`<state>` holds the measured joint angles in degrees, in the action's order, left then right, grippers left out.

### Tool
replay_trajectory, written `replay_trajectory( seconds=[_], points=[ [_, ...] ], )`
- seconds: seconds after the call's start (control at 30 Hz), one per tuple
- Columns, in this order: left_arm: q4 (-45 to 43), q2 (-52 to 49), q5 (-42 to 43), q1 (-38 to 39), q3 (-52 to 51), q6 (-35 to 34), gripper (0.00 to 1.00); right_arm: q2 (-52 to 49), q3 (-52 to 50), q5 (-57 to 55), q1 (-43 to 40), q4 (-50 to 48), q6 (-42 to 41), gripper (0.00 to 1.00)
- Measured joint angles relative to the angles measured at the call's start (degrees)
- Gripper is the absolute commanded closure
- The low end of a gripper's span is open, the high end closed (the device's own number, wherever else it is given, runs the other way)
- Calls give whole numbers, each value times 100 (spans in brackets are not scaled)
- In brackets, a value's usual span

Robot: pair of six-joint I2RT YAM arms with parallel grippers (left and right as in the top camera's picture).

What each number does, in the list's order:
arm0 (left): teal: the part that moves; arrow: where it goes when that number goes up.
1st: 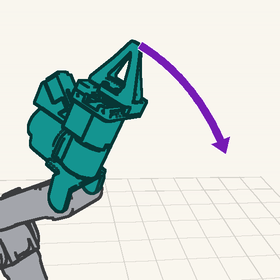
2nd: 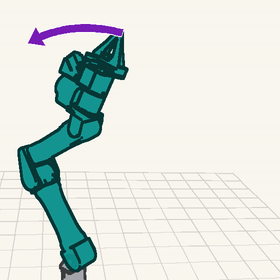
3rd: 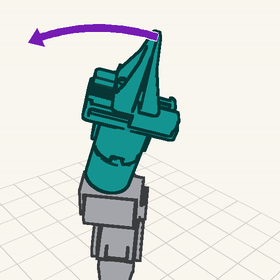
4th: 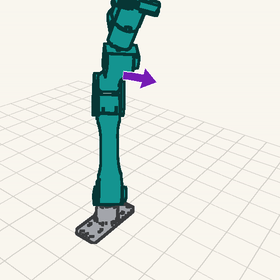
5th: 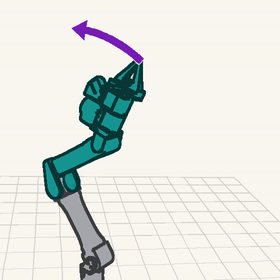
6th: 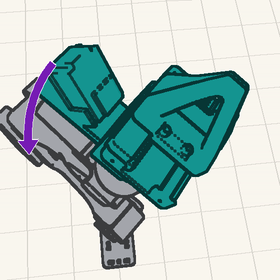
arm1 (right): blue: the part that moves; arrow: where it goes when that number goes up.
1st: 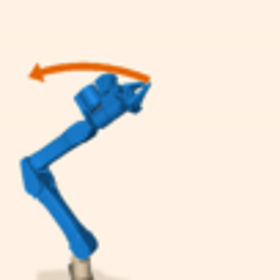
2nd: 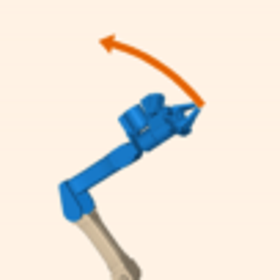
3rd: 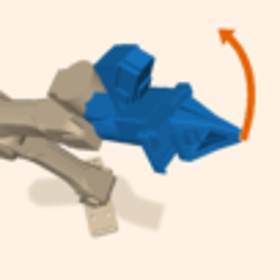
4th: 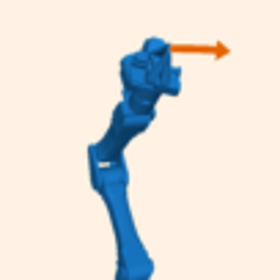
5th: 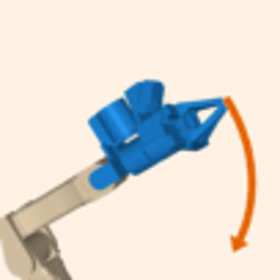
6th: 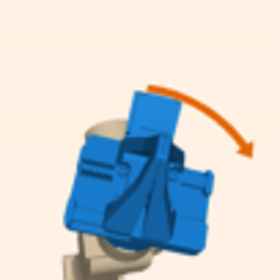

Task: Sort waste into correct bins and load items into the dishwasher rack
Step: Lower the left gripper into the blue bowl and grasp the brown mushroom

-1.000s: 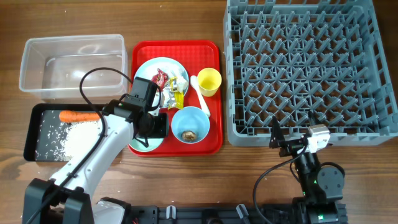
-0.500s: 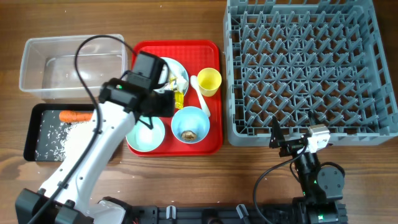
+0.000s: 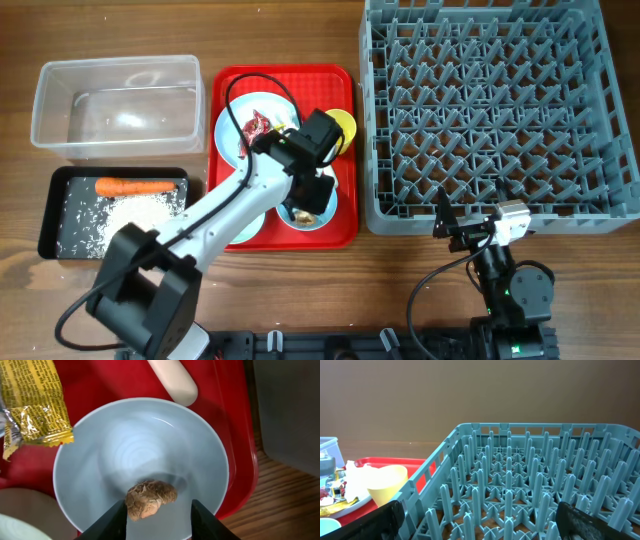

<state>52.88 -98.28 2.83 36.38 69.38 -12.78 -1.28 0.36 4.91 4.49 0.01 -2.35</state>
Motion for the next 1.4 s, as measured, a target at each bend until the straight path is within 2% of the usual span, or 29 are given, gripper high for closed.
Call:
replay_trajectory(
  seconds=[0.6,0.67,0.77,0.87,1.0,1.13,1.23,1.27,1.37,1.4],
  points=[
    [46,-120,-2,0,0,0,61,0,0,0,0,0,0,0],
    [7,-120,-2,0,-20,0,60,0,0,0,0,0,0,0],
    [-170,-125,-111,0,-205,-59,53,0,0,0,0,0,0,0],
    [-343,-127,-229,0,-387,-173,57,0,0,0,0,0,0,1],
    [-389,-127,-280,0,-407,-199,52,0,0,0,0,0,0,0],
    [-385,-127,-299,0,-409,-236,37,0,0,0,0,0,0,0],
    [-356,-127,-299,0,-409,-264,33,0,0,0,0,0,0,0],
    [-352,-127,-299,0,-409,-264,28,0,0,0,0,0,0,0],
    [-343,-127,-254,0,-409,-293,1,0,0,0,0,0,0,0],
    [-343,-127,-234,0,-409,-284,0,0,0,0,0,0,0,0]
  ],
)
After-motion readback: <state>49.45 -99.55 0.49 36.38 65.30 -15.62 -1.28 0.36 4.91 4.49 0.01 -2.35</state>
